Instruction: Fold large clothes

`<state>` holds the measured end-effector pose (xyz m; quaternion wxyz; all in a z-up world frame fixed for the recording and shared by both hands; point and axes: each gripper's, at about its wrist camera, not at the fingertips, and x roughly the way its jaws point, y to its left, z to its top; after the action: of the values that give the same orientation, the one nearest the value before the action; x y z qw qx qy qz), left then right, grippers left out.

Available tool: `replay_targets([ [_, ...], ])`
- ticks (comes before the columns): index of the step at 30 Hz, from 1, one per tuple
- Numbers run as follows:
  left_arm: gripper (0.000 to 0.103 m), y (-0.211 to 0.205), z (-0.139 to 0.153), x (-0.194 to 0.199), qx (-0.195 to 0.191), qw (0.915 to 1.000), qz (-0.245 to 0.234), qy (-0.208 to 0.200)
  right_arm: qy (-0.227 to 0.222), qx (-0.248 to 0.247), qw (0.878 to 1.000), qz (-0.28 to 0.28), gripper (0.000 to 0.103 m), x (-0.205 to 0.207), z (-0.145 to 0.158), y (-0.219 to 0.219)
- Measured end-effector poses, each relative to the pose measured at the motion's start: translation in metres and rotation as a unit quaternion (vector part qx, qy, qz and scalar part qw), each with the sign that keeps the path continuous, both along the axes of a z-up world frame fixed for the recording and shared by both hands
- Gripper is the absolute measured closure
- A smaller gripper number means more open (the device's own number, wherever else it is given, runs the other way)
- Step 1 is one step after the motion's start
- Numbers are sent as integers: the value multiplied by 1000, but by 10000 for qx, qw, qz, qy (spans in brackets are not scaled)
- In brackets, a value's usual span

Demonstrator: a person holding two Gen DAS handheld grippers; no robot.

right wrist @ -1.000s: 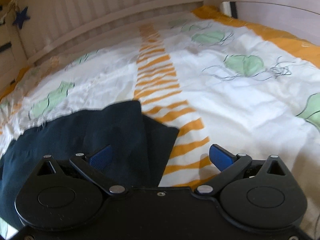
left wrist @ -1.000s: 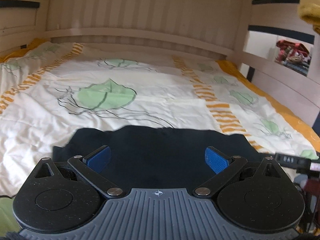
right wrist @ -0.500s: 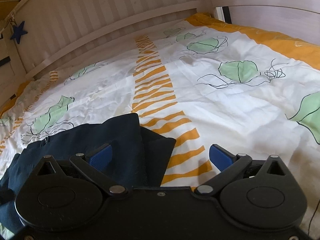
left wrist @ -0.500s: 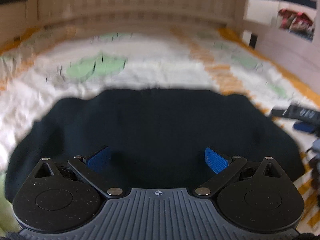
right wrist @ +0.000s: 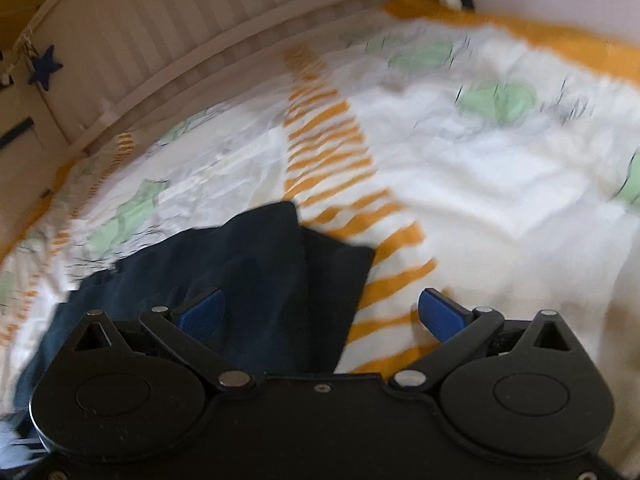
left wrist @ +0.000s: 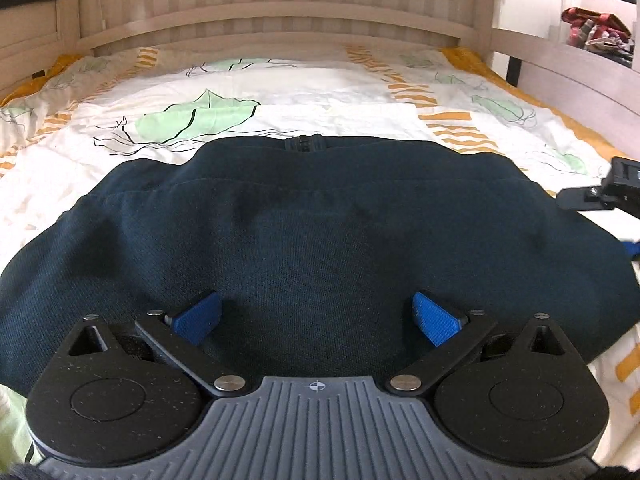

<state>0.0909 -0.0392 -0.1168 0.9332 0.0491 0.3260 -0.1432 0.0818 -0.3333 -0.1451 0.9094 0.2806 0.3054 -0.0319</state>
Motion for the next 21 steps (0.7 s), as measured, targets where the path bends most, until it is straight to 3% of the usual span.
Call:
replay_targets([
  [5,0,-1,0,3,-2,10000,-10,42,166,652,9969,415,0,-3,-6,0],
  [9,0,-1,0,4,-12,10000,-13,52,269,1659,9812,947,0,4,-16,2],
  [14,0,0,3,6,-54,9999,-32,127,561,1522,9808,1080,0,22,-13,10],
  [18,3,10,14,11,-425,9986,17,309,631,1580,9800,1033,0,29,-15,9],
  [21,21,23,28,16,-1028,9942,109,283,441,1608,9802,1066,0,23,-19,7],
])
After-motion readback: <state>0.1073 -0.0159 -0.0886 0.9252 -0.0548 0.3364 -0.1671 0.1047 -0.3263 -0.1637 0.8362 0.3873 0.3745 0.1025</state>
